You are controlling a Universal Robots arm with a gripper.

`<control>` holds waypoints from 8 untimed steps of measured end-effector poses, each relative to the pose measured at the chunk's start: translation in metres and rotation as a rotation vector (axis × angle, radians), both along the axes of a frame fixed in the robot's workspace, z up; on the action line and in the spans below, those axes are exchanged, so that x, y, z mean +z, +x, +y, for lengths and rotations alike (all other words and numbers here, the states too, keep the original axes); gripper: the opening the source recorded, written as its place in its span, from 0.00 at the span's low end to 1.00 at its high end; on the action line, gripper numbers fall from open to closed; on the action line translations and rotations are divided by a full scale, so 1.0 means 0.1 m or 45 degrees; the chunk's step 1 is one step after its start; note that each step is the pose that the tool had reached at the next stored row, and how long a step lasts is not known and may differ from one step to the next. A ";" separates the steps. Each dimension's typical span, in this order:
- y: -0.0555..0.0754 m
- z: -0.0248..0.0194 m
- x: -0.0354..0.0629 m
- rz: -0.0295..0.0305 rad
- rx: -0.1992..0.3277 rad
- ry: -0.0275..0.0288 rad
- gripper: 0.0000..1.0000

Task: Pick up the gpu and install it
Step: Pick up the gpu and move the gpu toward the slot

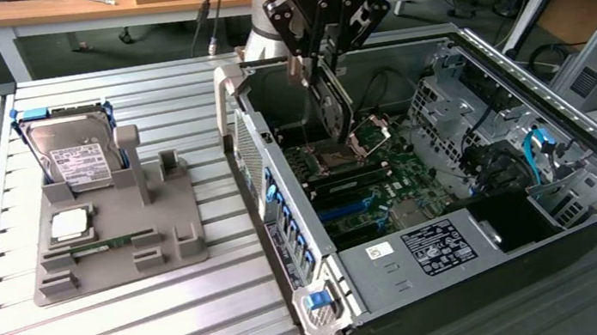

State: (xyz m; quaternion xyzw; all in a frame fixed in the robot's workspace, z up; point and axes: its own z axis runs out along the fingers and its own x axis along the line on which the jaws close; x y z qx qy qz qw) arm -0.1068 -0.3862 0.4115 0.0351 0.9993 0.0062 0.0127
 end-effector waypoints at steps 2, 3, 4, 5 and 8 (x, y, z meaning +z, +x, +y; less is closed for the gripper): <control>0.02 0.000 -0.003 0.0000 0.000 -0.0005 0.27; 0.02 0.000 -0.005 0.0000 0.000 -0.0006 0.27; 0.03 0.000 -0.006 0.0000 0.000 -0.0009 0.27; 0.04 0.000 -0.007 0.0000 0.000 -0.0010 0.27; 0.07 0.000 -0.013 0.0000 0.000 -0.0019 0.27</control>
